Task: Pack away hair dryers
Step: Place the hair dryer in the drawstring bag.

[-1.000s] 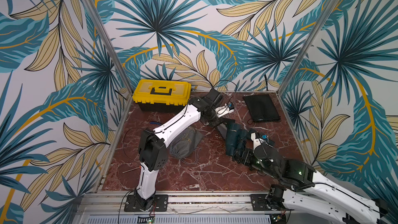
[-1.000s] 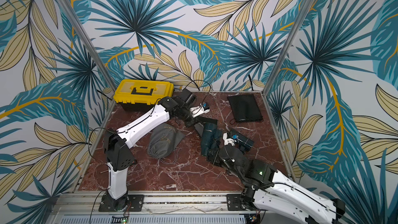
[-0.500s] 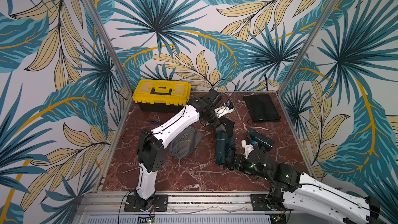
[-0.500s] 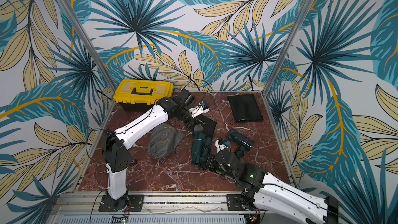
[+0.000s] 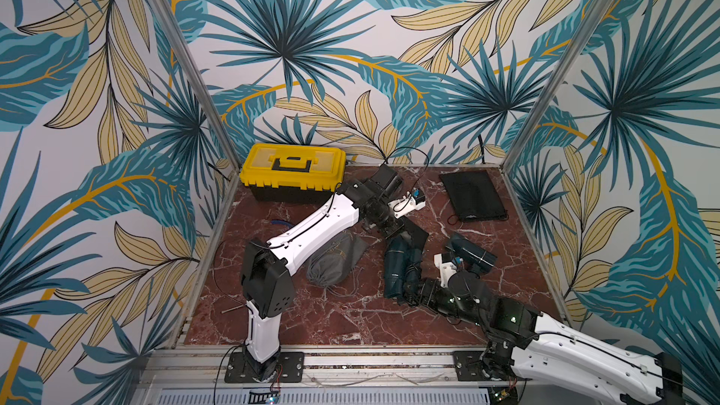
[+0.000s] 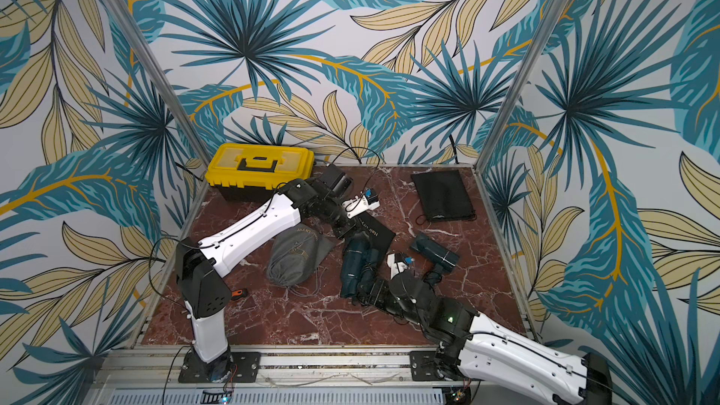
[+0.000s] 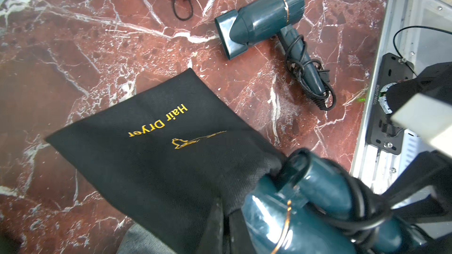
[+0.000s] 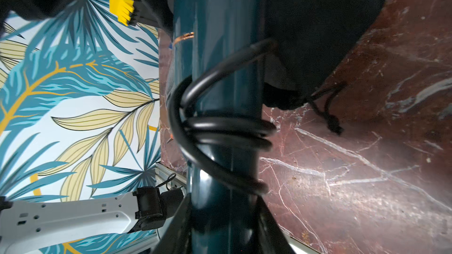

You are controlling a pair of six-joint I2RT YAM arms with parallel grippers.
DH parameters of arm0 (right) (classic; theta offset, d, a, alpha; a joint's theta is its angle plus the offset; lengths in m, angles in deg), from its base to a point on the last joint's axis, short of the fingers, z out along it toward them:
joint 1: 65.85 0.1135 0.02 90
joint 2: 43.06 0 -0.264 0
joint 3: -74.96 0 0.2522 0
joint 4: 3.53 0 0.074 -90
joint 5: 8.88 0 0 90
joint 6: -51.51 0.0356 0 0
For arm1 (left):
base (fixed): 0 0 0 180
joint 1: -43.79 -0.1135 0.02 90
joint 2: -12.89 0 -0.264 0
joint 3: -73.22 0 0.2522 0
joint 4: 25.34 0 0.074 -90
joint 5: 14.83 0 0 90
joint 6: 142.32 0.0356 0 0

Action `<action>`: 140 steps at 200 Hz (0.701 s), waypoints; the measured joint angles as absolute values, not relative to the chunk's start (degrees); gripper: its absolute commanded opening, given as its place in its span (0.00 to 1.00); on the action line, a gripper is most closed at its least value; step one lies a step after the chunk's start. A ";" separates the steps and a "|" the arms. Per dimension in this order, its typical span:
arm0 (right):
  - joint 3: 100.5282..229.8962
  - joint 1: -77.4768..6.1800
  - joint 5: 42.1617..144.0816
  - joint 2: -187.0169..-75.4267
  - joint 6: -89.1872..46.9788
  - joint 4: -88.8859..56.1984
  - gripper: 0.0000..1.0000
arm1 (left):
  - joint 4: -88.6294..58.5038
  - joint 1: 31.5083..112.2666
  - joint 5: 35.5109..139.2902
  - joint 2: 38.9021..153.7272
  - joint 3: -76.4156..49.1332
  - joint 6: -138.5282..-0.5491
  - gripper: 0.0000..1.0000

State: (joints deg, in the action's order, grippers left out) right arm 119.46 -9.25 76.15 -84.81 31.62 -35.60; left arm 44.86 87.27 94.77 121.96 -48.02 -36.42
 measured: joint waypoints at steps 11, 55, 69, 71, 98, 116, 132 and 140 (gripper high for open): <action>121.58 -9.25 76.52 -87.22 30.50 -37.06 0.00 | 44.86 87.38 94.96 121.96 -48.02 -36.51 0.00; 127.99 -9.25 77.09 -93.19 26.61 -43.40 0.00 | 44.84 87.64 95.60 121.94 -47.73 -36.77 0.00; 129.12 -9.25 77.66 -94.45 25.67 -44.67 0.00 | 44.84 87.67 95.64 121.94 -47.36 -36.79 0.00; 129.30 -9.25 77.79 -94.69 25.48 -44.82 0.00 | 44.86 87.69 95.68 121.94 -47.30 -36.79 0.00; 131.18 -9.34 78.25 -96.97 23.66 -46.62 0.00 | 44.89 87.82 96.47 121.88 -46.73 -36.94 0.00; 132.18 -9.80 78.23 -97.95 22.70 -47.34 0.00 | 44.86 88.19 97.32 121.39 -46.12 -36.94 0.00; 132.75 -10.48 78.12 -98.15 22.31 -47.75 0.00 | 44.84 88.87 98.18 120.15 -44.89 -36.94 0.00; 132.80 -10.91 78.14 -98.06 22.26 -47.77 0.00 | 44.82 89.26 98.61 119.36 -44.15 -36.99 0.00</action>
